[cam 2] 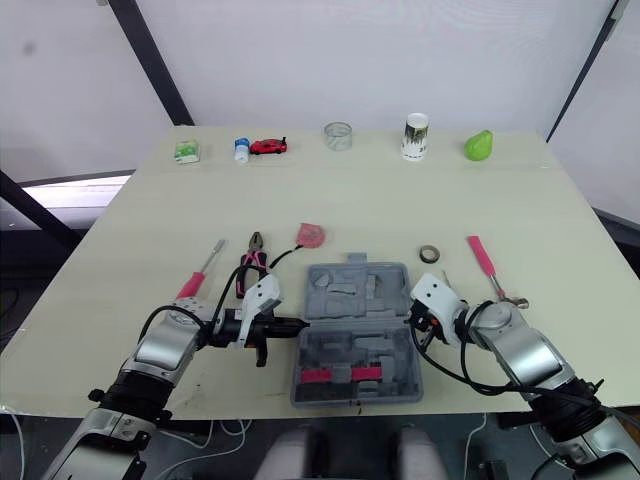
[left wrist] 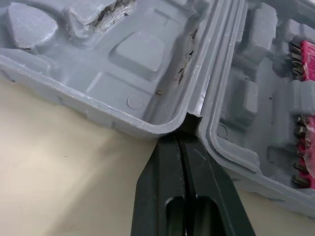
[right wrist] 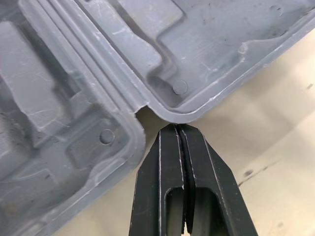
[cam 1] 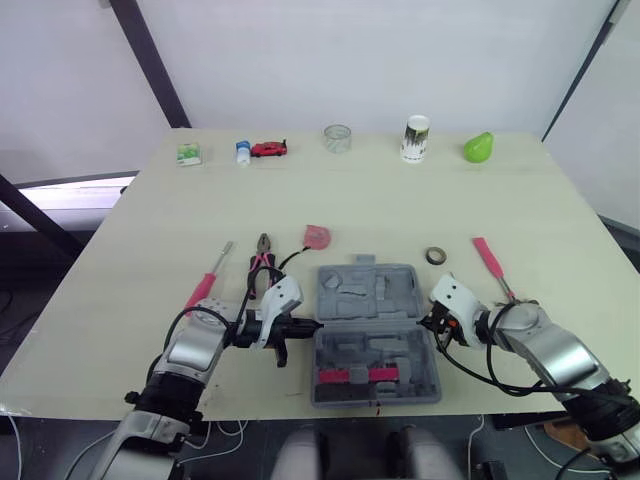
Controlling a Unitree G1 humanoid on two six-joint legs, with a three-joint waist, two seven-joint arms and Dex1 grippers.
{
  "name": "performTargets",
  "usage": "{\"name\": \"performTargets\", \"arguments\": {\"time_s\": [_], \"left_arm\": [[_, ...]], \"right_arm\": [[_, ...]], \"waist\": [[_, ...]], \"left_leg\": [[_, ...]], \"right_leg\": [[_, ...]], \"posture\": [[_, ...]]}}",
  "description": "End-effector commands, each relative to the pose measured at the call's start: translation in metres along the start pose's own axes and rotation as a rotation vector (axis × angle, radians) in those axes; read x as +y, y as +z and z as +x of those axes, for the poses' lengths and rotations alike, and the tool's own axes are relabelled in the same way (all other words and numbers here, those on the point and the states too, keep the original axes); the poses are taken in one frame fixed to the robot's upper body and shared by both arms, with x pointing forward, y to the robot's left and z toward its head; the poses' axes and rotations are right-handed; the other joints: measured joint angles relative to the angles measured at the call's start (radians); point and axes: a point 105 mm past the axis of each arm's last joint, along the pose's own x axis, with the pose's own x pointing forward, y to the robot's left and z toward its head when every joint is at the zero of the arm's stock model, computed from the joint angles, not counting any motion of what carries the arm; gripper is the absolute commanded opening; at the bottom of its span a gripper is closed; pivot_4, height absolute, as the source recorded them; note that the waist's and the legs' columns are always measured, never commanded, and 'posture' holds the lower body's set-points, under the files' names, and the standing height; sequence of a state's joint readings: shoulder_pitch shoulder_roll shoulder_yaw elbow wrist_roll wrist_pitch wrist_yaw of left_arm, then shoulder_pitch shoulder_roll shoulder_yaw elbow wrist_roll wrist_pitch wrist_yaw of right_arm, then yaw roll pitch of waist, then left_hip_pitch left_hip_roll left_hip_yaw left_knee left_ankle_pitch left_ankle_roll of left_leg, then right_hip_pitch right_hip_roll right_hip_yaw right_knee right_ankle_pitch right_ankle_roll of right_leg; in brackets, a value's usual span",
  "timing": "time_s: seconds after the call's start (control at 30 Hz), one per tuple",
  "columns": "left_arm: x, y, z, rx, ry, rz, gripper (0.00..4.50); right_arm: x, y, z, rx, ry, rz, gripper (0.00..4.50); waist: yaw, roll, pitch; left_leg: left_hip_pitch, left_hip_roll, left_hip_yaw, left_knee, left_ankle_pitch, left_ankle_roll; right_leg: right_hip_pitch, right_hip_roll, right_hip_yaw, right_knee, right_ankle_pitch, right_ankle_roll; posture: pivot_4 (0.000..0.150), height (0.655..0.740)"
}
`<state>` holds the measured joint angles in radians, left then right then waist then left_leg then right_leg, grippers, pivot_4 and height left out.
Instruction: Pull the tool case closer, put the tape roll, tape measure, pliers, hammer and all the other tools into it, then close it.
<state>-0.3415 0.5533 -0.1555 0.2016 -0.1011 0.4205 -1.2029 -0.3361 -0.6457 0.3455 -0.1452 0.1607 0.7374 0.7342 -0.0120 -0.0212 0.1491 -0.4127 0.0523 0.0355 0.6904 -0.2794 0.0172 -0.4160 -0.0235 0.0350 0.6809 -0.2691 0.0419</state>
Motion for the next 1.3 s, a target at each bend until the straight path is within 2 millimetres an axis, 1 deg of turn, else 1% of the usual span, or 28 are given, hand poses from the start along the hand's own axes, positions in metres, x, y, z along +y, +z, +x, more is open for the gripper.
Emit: {"name": "performTargets", "arguments": {"time_s": [0.03, 0.13, 0.4, 0.6, 0.87, 1.3], "left_arm": [[-0.003, 0.009, -0.001, -0.024, -0.005, 0.035, 0.04], [-0.002, 0.008, 0.000, -0.022, 0.002, 0.039, 0.04], [-0.004, 0.002, 0.002, -0.009, -0.010, 0.039, 0.04], [-0.005, 0.002, 0.005, -0.006, -0.018, 0.043, 0.04], [-0.013, 0.005, 0.008, -0.013, -0.041, 0.043, 0.04], [-0.015, 0.002, 0.008, -0.007, -0.038, 0.038, 0.04]], "right_arm": [[-0.004, 0.010, -0.004, -0.035, -0.004, -0.036, 0.00], [-0.002, 0.008, -0.005, -0.031, 0.001, -0.038, 0.00], [0.015, 0.000, -0.008, -0.023, 0.041, -0.016, 0.00], [0.015, -0.001, -0.009, -0.021, 0.034, -0.010, 0.00], [0.010, -0.004, -0.012, -0.015, 0.011, -0.007, 0.00], [0.015, -0.007, -0.016, -0.006, 0.023, 0.003, 0.00]], "waist": [[0.000, 0.000, 0.000], [0.001, 0.000, 0.000], [0.002, 0.000, 0.000], [0.002, 0.000, 0.000], [0.003, 0.000, 0.000], [0.003, 0.000, 0.000]], "left_leg": [[0.000, 0.000, 0.000, 0.000, 0.000, 0.000], [0.000, 0.000, 0.000, 0.000, 0.000, 0.000], [0.000, 0.000, 0.000, 0.000, 0.000, 0.000], [0.000, 0.000, 0.000, 0.000, 0.000, 0.000], [0.000, 0.000, 0.002, 0.000, 0.000, 0.000], [0.000, 0.000, 0.002, 0.000, 0.000, 0.000]], "right_leg": [[0.000, 0.000, 0.000, 0.000, 0.000, 0.000], [0.000, 0.000, 0.000, 0.000, 0.000, 0.000], [0.000, 0.000, 0.000, 0.000, 0.000, 0.000], [0.000, 0.000, 0.000, 0.000, 0.000, 0.000], [0.000, 0.000, 0.000, -0.001, 0.000, 0.000], [0.000, 0.000, 0.000, -0.001, 0.000, 0.000]], "posture": [[0.150, 0.7400], [0.150, 0.7400], [0.150, 0.7400], [0.150, 0.7400], [0.150, 0.7400], [0.150, 0.7400]]}}
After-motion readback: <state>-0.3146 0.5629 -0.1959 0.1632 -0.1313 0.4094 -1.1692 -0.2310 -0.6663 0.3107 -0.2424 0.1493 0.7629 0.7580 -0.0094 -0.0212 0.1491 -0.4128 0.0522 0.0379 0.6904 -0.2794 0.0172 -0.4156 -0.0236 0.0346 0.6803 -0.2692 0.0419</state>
